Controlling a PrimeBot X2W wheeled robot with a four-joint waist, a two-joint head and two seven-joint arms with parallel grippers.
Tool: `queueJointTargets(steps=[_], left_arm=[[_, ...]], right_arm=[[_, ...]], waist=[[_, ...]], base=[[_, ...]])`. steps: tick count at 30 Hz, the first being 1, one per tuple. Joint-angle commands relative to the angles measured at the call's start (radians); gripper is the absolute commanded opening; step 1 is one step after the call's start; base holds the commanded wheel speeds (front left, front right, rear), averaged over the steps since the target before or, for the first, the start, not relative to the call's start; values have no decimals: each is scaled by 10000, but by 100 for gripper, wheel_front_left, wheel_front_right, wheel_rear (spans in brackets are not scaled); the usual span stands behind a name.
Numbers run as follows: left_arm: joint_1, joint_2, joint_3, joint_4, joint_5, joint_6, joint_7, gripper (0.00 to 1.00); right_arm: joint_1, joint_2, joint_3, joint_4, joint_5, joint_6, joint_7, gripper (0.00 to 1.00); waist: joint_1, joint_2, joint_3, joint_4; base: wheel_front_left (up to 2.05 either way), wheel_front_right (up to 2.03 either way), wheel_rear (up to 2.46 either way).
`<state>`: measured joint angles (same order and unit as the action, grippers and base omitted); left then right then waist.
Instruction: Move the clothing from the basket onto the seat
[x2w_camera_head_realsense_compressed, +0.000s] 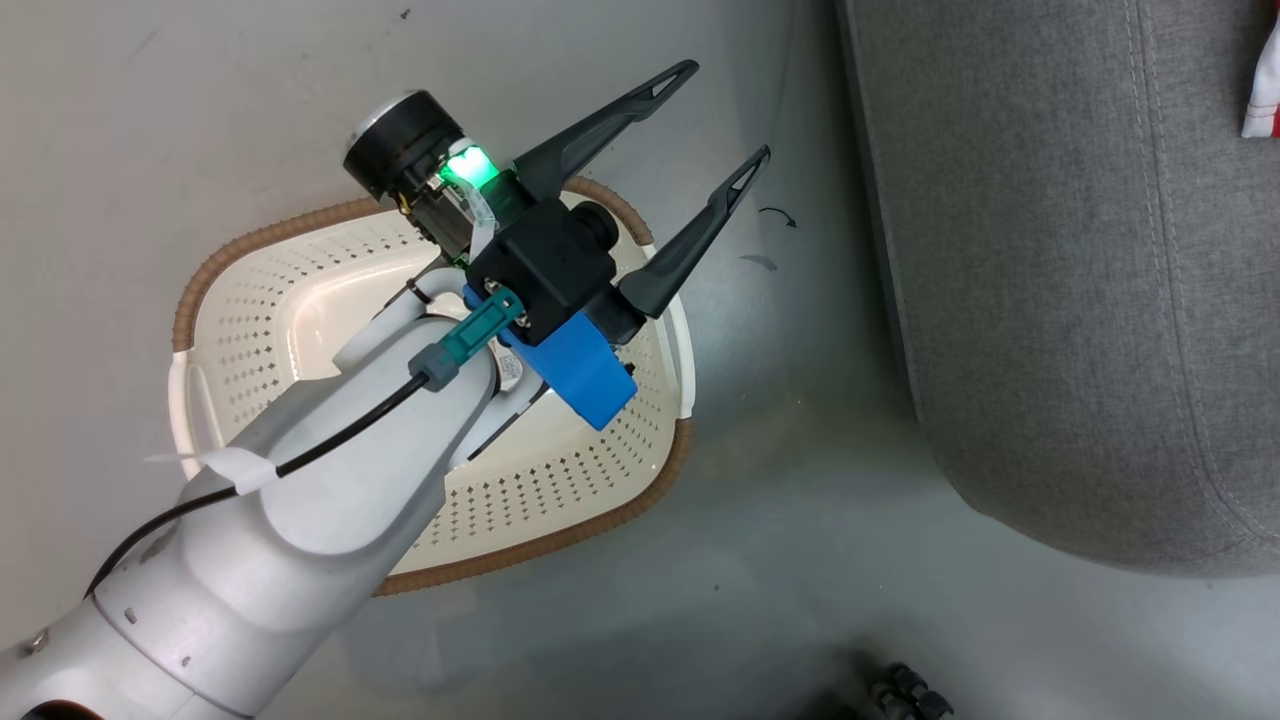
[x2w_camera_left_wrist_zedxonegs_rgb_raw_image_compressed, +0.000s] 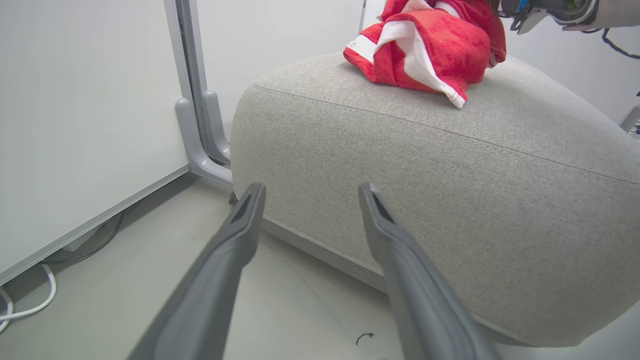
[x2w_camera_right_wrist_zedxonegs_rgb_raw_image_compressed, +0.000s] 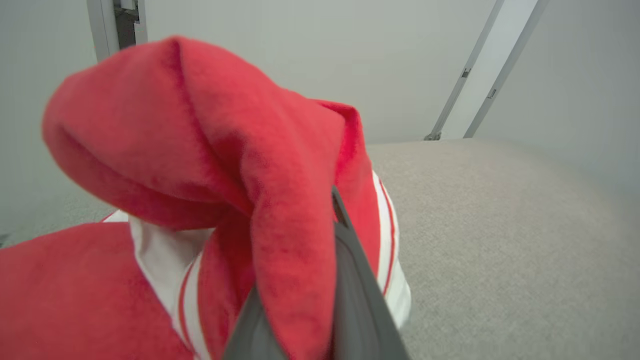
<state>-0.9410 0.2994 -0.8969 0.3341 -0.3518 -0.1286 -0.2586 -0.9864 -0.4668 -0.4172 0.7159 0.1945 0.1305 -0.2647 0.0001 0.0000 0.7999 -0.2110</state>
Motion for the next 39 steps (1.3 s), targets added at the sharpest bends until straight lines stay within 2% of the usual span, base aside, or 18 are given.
queueJointTargets(steps=[1,7,8,9,14,17,26,31,39], left_arm=[[-147,12,-10,-20,9,34,-46,100],[-149,14,-25,14,-25,58,-55,100],[-132,11,-22,23,-38,60,-55,100],[-101,11,-20,42,-49,66,-53,100],[144,-90,19,136,-110,114,-71,100],[321,-162,117,124,-176,141,-72,100],[1329,-322,796,-121,-241,252,-77,100],[2060,-454,1482,-261,-207,425,-78,100],[3487,-583,3078,-565,27,742,-77,100]], right_arm=[[43,59,146,297,75,5,7,0],[-119,-45,343,805,304,5,8,0],[-169,-90,353,774,336,5,7,69],[-127,-101,366,767,380,3,7,100],[526,-47,469,399,389,5,8,100],[1117,97,447,-243,361,5,7,100],[3205,1052,863,-3295,-100,5,9,100],[3942,1489,1678,-4453,-338,2,7,100],[4843,2192,2810,-5177,-397,4,7,100]], waist=[[-1,0,-13,12],[-1,0,-70,56],[-1,0,-108,57],[-1,0,-164,54],[-1,0,-647,55],[-1,0,-1049,74],[-1,0,-2372,223],[-1,0,-3126,493],[-1,0,-4267,1159]], base=[[0,0,0],[0,0,0],[0,0,0],[0,0,0],[0,0,0],[0,0,0],[0,0,0],[0,0,0],[0,0,0]])
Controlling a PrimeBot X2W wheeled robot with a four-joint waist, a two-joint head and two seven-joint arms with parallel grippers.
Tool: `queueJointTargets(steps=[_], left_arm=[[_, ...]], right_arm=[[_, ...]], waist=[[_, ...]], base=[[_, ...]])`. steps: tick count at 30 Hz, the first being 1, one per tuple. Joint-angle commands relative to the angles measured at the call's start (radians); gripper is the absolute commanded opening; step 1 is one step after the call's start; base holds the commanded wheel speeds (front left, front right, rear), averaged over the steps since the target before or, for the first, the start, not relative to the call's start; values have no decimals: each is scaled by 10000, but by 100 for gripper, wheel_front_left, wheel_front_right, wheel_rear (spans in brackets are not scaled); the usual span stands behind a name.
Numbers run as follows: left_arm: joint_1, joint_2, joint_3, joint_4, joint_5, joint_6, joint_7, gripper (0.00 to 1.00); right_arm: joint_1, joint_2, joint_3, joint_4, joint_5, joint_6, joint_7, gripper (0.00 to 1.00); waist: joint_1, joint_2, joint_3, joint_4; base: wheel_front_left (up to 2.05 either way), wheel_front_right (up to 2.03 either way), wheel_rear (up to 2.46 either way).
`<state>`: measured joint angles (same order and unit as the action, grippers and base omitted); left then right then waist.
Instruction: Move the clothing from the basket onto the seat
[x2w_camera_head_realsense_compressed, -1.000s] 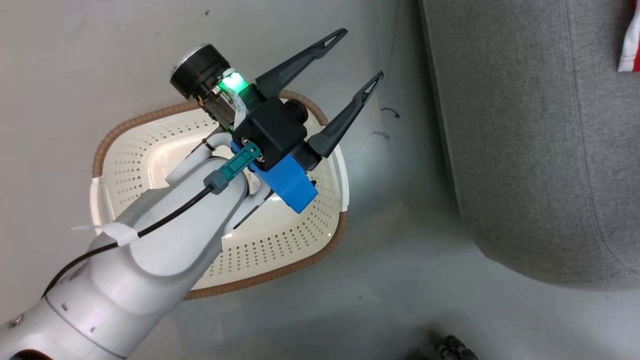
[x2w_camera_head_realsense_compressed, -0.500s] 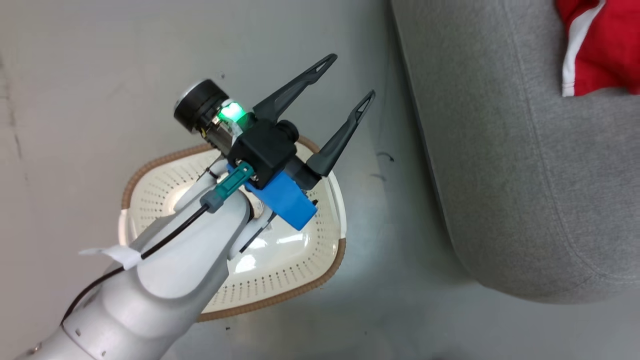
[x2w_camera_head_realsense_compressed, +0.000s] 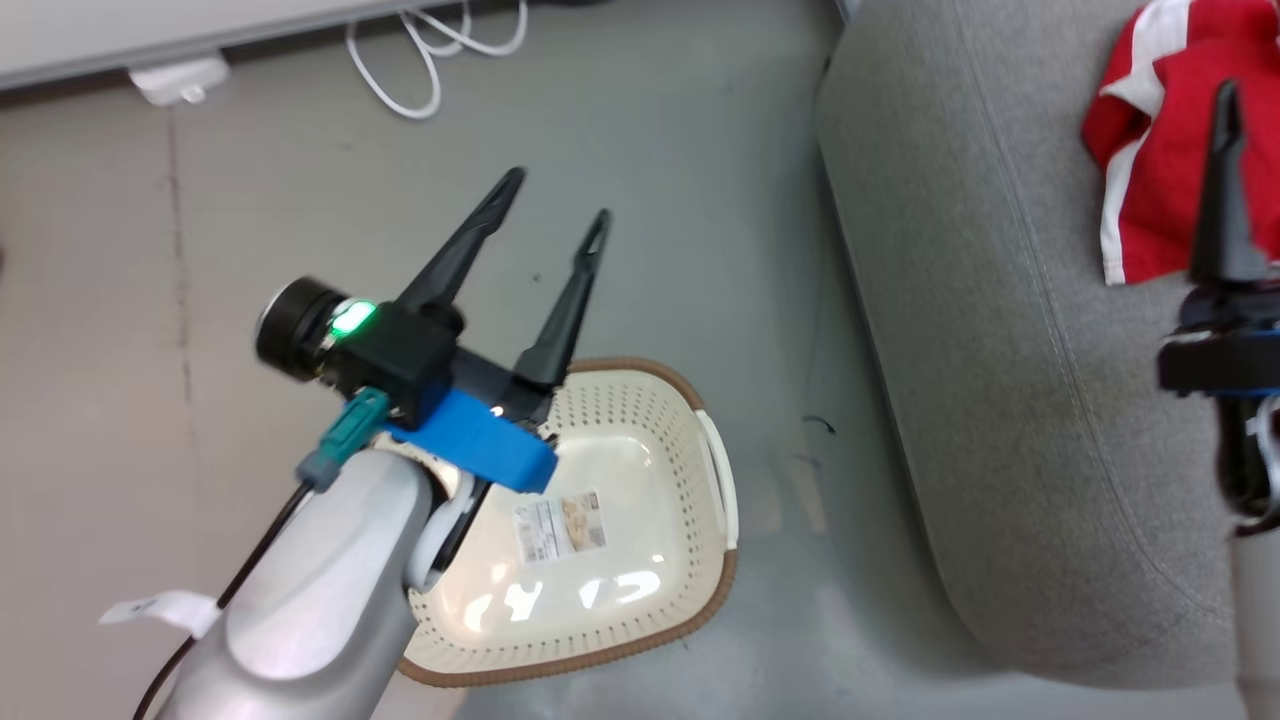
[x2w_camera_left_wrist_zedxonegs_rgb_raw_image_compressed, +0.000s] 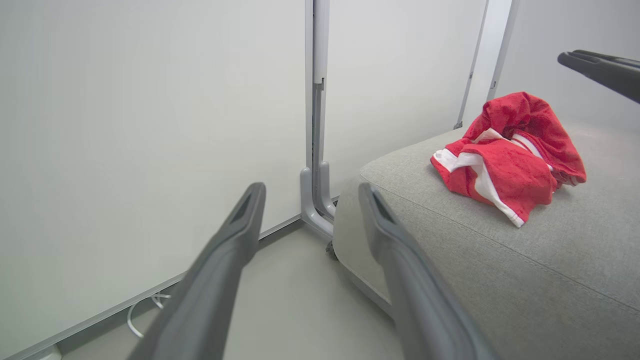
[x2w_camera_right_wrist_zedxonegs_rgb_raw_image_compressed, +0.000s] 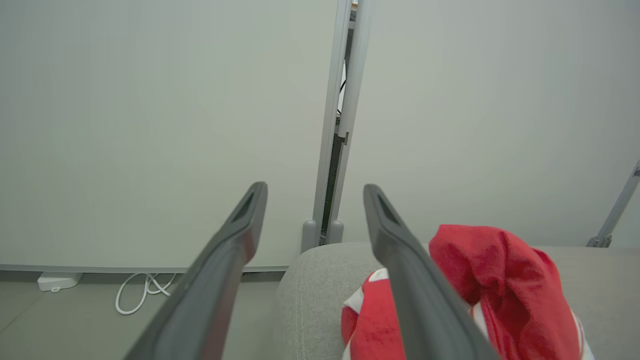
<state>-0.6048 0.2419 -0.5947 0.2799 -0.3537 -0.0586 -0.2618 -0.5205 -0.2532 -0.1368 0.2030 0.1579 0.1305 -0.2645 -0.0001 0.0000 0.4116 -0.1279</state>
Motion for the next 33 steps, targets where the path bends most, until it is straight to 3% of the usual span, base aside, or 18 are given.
queueJointTargets(steps=[1,15,33], left_arm=[[326,-6,278,-27,80,83,-45,100],[2716,-730,3193,-531,613,105,-44,100],[4279,-1473,4889,-644,1424,-474,-44,100]], right_arm=[[275,144,140,-112,12,4,5,100],[1575,873,1624,-334,2,4,5,100],[3595,1699,866,-855,-348,5,5,100]], waist=[[1,0,-512,394],[1,0,-1786,1237],[1,0,-2802,1808]], base=[[0,0,0],[0,0,0],[0,0,0]])
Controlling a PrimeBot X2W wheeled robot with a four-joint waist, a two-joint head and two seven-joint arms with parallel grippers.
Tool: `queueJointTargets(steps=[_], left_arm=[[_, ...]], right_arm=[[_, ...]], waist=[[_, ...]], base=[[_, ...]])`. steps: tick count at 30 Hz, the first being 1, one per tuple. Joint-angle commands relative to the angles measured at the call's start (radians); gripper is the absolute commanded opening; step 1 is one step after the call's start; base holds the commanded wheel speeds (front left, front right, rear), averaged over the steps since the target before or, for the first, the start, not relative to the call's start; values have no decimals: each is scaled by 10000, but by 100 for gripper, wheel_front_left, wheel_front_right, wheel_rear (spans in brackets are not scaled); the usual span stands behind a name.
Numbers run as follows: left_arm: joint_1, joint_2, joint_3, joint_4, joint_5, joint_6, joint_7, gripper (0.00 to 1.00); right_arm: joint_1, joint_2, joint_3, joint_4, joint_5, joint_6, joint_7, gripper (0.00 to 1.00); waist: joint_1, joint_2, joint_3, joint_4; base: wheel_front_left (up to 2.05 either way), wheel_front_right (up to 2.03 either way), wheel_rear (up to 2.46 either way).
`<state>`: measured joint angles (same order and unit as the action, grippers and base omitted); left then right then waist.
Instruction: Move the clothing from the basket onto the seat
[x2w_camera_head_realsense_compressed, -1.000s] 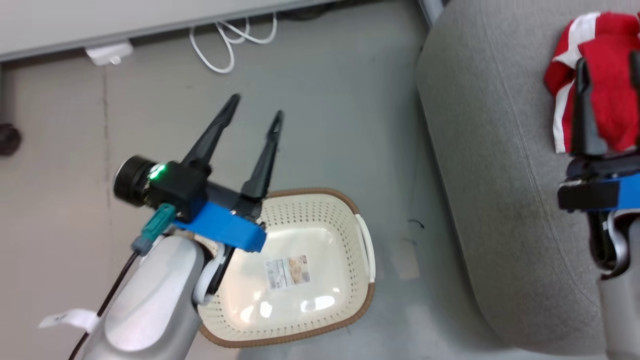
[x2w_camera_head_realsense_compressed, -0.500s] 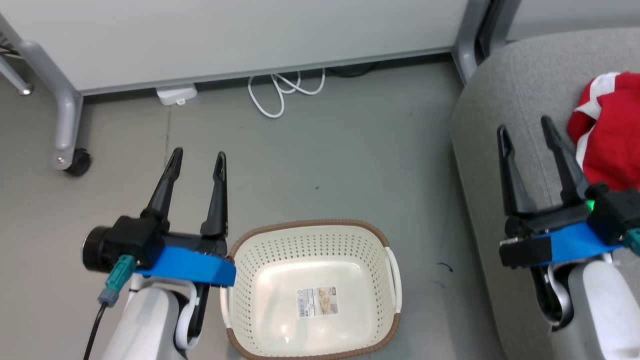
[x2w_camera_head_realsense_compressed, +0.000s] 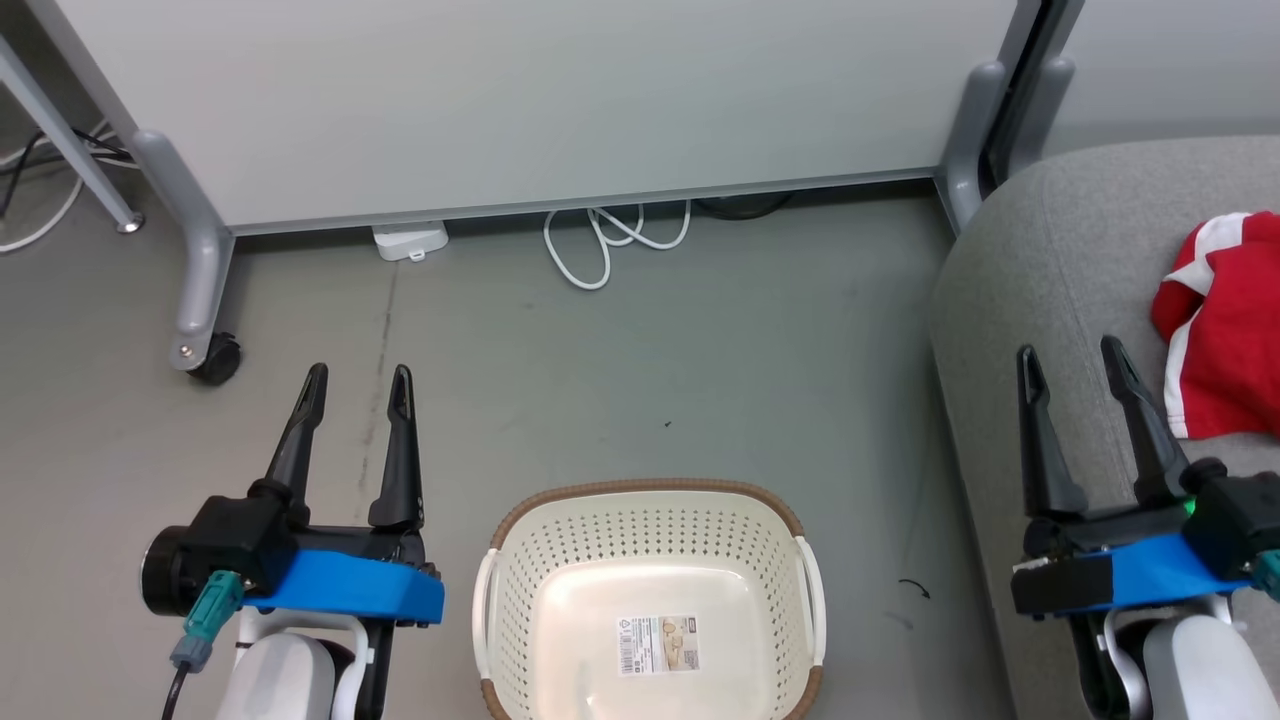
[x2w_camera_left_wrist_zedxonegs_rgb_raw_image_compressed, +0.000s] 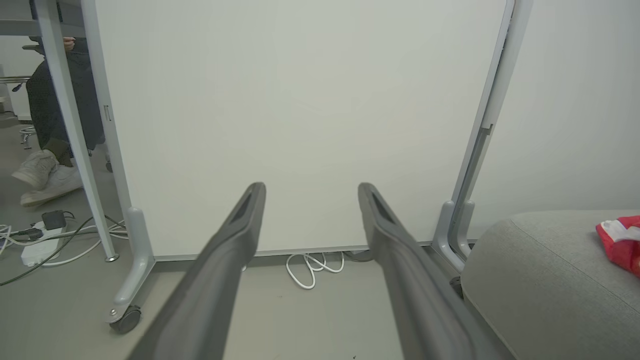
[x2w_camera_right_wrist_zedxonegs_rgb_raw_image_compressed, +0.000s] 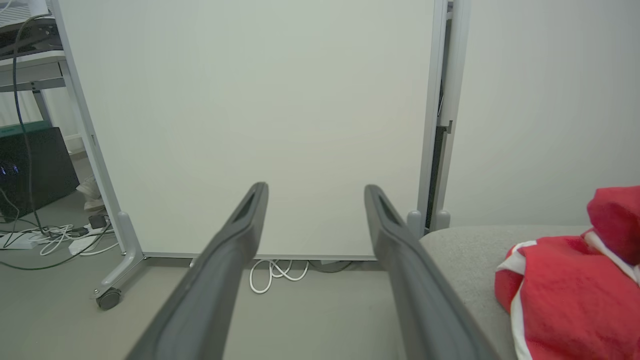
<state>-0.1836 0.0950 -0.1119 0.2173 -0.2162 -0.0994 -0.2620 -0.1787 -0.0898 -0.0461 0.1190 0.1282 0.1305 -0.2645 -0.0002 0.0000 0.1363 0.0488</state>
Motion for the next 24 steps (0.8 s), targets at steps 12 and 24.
queueJointTargets(steps=[12,24], left_arm=[[293,-221,307,67,171,-266,-43,100],[455,-315,343,388,220,-245,37,0]], right_arm=[[691,339,-246,-38,-64,5,5,100],[671,364,-214,233,-39,0,4,0]], waist=[[2,0,-207,224],[2,0,-215,232]], base=[[0,0,0],[0,0,0]])
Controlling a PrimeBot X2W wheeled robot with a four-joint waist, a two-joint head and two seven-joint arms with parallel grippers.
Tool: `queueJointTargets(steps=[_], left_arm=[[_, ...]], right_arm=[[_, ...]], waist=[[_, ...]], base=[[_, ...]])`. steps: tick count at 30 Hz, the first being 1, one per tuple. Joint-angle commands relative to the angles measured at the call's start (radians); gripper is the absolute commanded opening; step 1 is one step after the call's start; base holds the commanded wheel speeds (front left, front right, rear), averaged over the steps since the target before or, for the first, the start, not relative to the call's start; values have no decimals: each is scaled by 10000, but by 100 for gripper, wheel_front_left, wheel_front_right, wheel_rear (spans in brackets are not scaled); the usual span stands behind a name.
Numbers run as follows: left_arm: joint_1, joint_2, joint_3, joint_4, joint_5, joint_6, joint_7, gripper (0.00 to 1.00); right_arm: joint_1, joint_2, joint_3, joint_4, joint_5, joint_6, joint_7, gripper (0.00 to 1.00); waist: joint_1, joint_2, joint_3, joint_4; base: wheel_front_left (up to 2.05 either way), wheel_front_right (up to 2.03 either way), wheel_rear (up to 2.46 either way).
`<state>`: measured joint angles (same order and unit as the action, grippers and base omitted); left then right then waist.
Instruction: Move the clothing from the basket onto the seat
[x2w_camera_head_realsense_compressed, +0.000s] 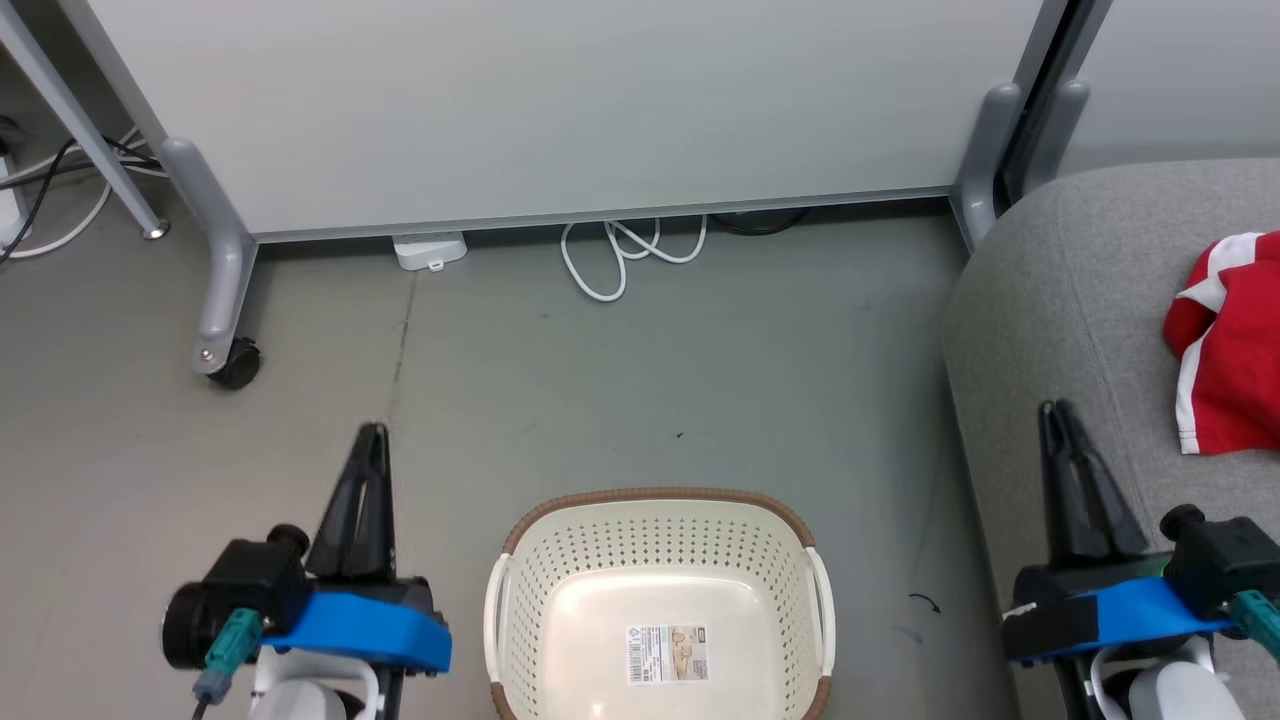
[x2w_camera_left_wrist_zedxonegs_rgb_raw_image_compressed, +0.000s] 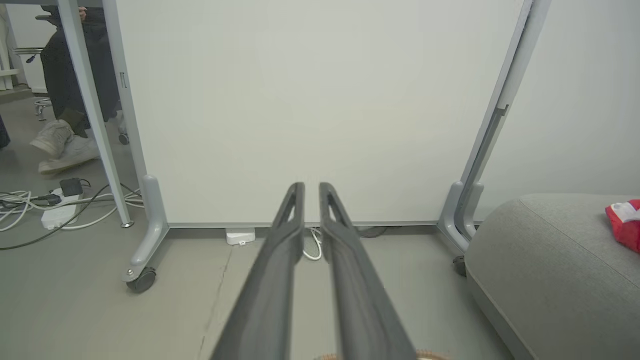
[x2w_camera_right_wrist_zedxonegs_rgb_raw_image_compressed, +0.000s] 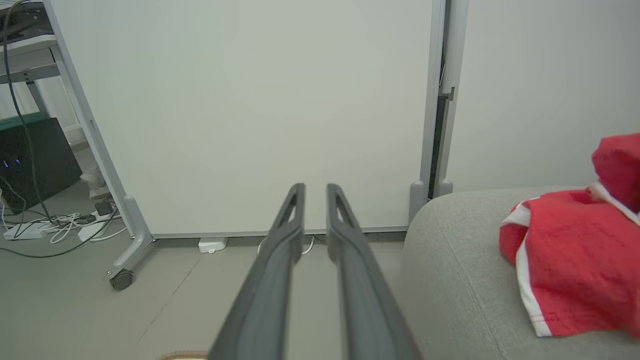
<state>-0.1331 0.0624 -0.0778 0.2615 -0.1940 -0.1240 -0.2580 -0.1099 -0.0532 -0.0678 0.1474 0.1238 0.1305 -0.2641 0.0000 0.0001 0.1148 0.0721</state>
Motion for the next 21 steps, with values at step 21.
queueJointTargets(steps=[21], left_arm=[[57,100,333,-28,-3849,-18,835,0]], right_arm=[[-5,6,-132,255,3884,1,996,0]], waist=[[0,-1,-182,-117]], base=[[0,0,0]])
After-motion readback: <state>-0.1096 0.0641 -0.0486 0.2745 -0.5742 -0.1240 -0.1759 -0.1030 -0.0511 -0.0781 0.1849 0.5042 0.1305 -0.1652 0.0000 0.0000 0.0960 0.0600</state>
